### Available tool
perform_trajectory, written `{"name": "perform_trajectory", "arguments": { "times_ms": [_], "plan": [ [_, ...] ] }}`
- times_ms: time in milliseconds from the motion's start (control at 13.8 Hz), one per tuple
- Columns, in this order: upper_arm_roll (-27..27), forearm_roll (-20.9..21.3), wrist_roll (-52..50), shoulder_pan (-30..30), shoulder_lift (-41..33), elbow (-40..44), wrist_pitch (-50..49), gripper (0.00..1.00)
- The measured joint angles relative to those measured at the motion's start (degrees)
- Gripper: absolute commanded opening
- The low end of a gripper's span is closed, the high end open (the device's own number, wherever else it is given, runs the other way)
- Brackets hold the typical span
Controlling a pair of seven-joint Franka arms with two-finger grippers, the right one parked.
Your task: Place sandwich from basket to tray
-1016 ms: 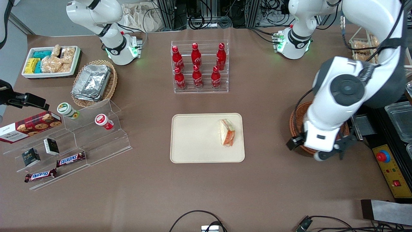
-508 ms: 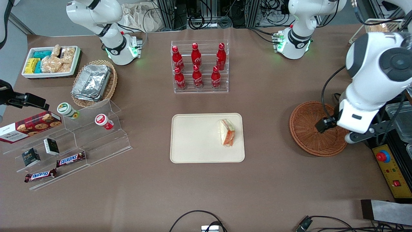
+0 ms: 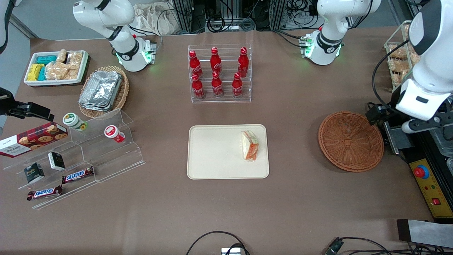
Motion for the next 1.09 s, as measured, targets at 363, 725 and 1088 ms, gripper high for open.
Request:
{"name": "perform_trajectory", "arguments": {
  "times_ms": [363, 725, 1088],
  "plan": [
    [3.9, -3.5, 6.0, 0.0, -4.4, -0.1, -4.5, 1.0],
    [4.5, -4.9, 6.8, -0.4, -7.0, 0.0, -8.1, 1.0],
    [8.7, -5.4, 7.1, -3.7, -7.6, 0.4, -9.1, 1.0]
  ]
}}
